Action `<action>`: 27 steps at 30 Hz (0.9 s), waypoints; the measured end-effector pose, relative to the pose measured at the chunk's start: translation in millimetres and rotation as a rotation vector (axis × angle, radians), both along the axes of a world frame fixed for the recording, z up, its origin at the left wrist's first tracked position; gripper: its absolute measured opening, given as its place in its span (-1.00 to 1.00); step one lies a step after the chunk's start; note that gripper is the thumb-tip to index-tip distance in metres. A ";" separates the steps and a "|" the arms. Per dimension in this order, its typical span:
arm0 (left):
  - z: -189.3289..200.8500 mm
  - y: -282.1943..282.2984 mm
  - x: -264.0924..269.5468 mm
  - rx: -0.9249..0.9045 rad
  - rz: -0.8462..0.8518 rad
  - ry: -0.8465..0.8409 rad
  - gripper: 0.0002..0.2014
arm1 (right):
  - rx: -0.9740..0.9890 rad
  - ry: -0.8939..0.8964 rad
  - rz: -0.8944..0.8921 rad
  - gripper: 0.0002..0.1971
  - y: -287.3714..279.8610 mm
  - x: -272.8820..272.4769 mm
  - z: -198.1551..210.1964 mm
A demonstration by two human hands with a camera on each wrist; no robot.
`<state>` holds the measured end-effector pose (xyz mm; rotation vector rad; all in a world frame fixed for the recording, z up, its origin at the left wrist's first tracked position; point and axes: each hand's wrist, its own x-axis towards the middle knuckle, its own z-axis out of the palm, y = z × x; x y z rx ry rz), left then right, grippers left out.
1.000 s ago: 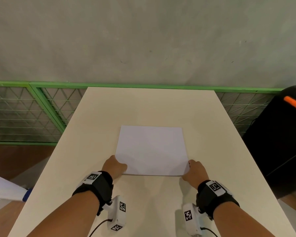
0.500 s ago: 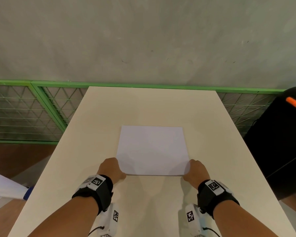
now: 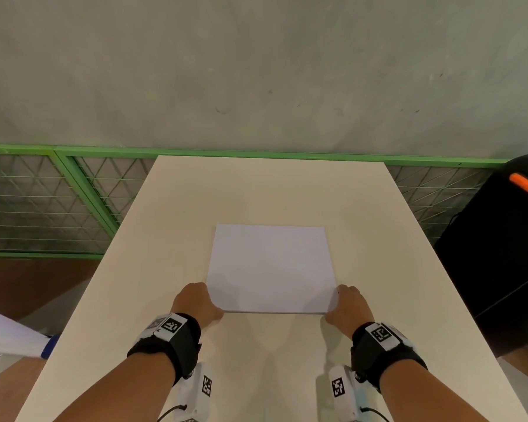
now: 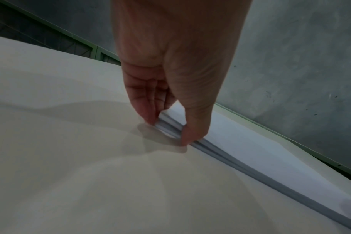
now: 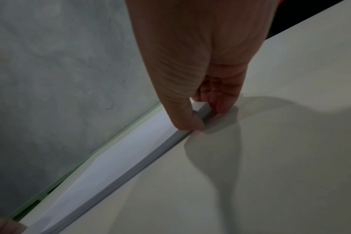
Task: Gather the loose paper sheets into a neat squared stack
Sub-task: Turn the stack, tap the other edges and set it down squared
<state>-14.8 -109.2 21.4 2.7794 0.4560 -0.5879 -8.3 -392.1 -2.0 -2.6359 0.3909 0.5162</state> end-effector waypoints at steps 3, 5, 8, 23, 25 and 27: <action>1.2 -1.0 -1.2 -0.005 0.008 0.004 -0.57 | 0.019 -0.006 -0.012 -0.47 -0.8 -1.5 -0.4; 1.7 -1.4 -1.9 -0.017 0.018 0.007 -0.58 | 0.029 -0.004 -0.017 -0.46 -1.4 -2.1 -0.3; 3.0 -1.7 -4.0 -0.040 0.033 0.007 -0.62 | 0.039 0.008 -0.022 -0.45 -2.6 -3.7 0.0; 3.3 1.2 -4.7 -0.166 0.110 0.013 -0.80 | 0.468 0.080 -0.302 -0.46 -7.5 3.9 -4.3; 3.4 1.4 -5.2 -0.164 0.108 0.018 -0.81 | 0.462 0.091 -0.288 -0.45 -6.3 3.7 -3.7; 3.5 1.7 -5.3 -0.164 0.111 0.022 -0.76 | 0.462 0.089 -0.275 -0.39 -6.9 3.1 -4.9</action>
